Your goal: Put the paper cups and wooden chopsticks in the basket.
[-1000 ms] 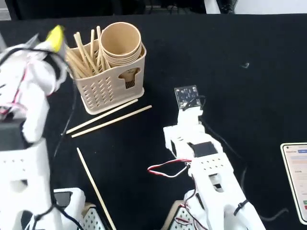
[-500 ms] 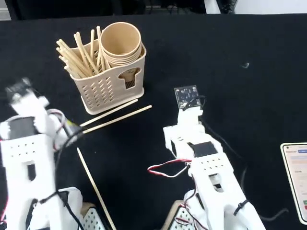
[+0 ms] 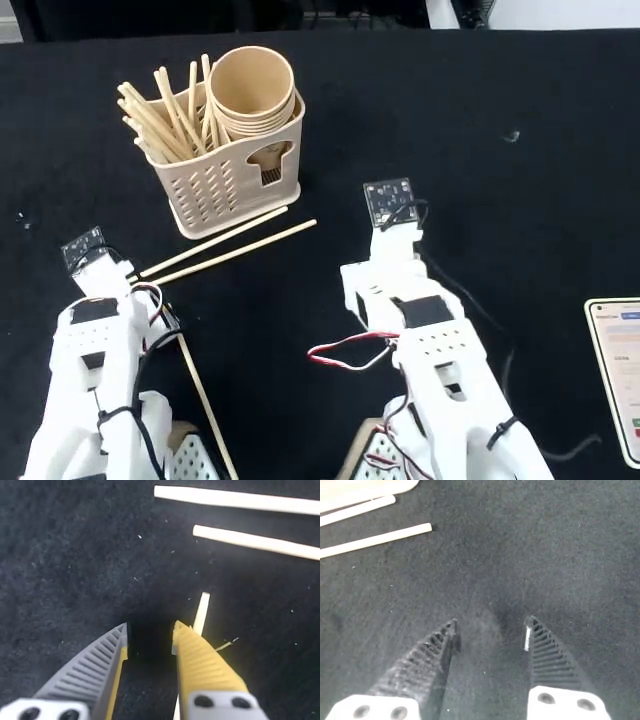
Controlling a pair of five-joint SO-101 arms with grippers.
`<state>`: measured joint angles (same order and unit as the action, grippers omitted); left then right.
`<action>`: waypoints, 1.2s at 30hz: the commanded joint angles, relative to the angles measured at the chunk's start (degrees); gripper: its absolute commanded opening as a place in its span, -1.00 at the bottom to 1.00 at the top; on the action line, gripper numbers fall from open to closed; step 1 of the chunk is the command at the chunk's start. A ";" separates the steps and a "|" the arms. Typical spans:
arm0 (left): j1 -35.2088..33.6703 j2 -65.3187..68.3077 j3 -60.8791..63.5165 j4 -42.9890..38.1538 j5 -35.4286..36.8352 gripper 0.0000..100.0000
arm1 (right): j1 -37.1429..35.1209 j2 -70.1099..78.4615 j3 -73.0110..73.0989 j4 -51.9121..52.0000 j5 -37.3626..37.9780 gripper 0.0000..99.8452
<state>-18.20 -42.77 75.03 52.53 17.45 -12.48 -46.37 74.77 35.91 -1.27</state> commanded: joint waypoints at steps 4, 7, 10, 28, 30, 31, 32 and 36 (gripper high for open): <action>-1.63 0.09 -5.67 3.34 0.35 -0.69 | -0.53 -1.98 -0.13 -0.97 -0.35 -0.57; -1.98 0.09 -14.81 12.40 0.62 -0.69 | -0.53 -1.98 -0.13 -0.97 -0.35 -0.57; -0.40 0.70 -19.21 17.93 0.70 -0.69 | -0.53 -1.98 -0.13 -0.97 -0.35 -0.57; 4.53 0.09 -0.57 -2.64 2.55 -0.69 | -0.53 -1.98 -0.13 -0.97 -0.35 -0.57; 4.09 0.00 -2.68 -2.20 2.55 -0.69 | -0.53 -1.98 0.04 -0.97 -0.35 -0.57; 3.74 0.00 -4.53 -0.53 2.55 -0.69 | -0.53 -1.98 0.22 -0.97 -0.35 -0.57; 3.65 0.09 -6.81 1.85 2.99 -0.69 | -0.53 -1.98 0.22 -0.97 -0.35 -0.57; 7.08 0.70 -12.79 10.90 4.48 -0.56 | -0.53 -1.98 0.22 -0.97 -0.35 -0.57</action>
<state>-13.63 -41.89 67.65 58.68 20.88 -12.48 -46.37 75.12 35.91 -1.27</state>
